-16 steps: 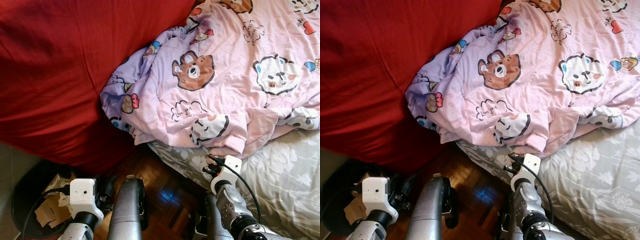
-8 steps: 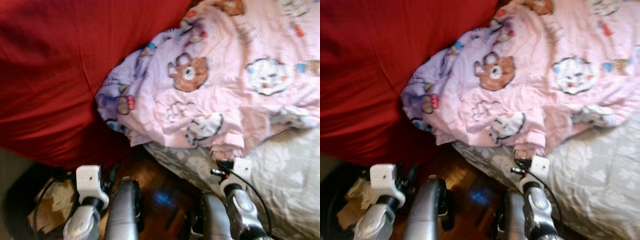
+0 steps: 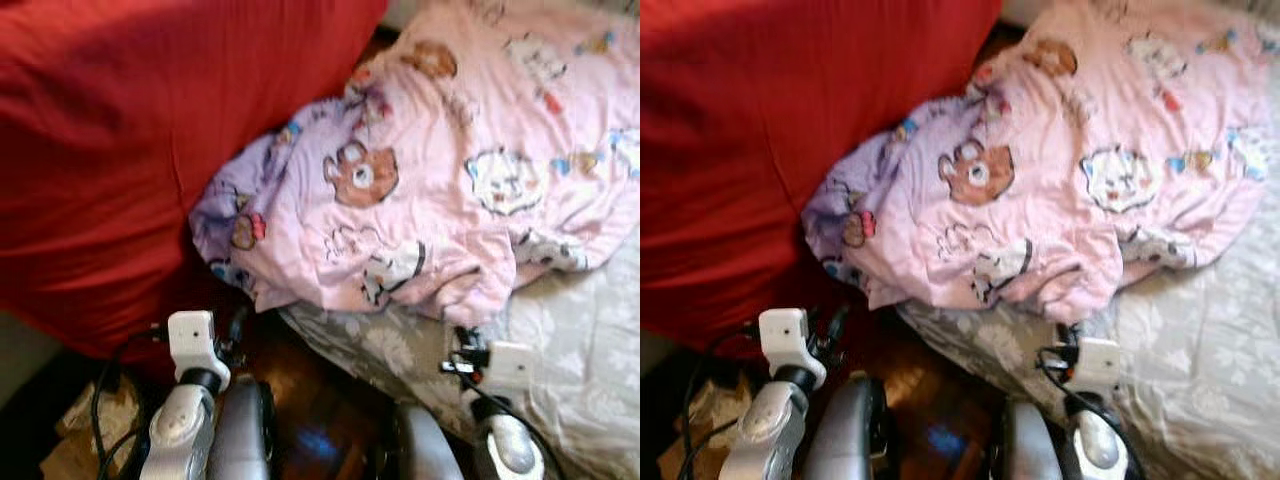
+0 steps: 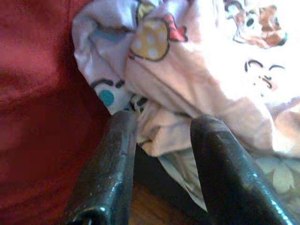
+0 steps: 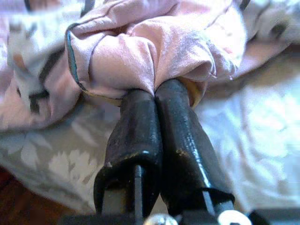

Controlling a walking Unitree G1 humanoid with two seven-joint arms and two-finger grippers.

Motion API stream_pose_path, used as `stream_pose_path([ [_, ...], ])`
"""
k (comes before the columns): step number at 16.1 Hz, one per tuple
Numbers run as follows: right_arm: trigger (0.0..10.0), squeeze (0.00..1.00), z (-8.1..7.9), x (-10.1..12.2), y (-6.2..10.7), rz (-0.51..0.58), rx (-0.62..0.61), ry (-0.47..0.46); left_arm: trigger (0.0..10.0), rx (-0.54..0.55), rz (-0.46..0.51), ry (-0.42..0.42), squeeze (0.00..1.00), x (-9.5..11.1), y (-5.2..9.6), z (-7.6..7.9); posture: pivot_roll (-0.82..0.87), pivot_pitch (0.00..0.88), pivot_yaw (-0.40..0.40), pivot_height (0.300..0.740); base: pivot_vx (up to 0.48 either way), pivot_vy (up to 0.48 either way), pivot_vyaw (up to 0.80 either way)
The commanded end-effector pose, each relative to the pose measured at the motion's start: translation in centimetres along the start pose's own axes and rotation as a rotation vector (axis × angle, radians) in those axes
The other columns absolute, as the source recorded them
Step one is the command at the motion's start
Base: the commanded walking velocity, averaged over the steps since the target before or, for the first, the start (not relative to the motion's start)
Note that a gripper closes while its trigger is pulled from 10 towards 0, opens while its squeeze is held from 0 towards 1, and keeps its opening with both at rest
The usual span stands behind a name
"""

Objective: Clean up the room

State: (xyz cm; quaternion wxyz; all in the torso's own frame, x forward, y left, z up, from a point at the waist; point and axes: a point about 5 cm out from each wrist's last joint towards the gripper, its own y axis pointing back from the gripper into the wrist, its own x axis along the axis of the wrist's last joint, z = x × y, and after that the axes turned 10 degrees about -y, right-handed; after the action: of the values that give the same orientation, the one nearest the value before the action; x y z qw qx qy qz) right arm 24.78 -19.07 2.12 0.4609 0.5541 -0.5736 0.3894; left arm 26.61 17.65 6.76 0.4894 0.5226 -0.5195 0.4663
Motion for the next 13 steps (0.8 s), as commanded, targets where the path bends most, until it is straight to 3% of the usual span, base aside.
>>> stream_pose_path([
  [1,10.0,0.00,0.3,-0.1,0.4,-0.009,-0.012,0.014,10.0,0.005,-0.028,-0.011,0.00,-0.9,0.4,0.0,0.04,0.153,-0.026,0.635,0.000,0.000,0.00],
  [7,10.0,0.00,-0.9,1.1,-1.4,0.009,-0.003,0.006,10.0,0.032,-0.020,-0.003,0.00,-1.5,0.2,-0.8,0.06,0.129,-0.026,0.670,0.000,0.000,0.00],
  [13,10.0,0.00,-0.2,0.3,-1.1,-0.030,-0.030,0.013,10.0,0.063,-0.075,0.018,0.00,-3.2,0.6,-1.6,0.05,0.106,-0.016,0.740,0.000,0.000,0.00],
])
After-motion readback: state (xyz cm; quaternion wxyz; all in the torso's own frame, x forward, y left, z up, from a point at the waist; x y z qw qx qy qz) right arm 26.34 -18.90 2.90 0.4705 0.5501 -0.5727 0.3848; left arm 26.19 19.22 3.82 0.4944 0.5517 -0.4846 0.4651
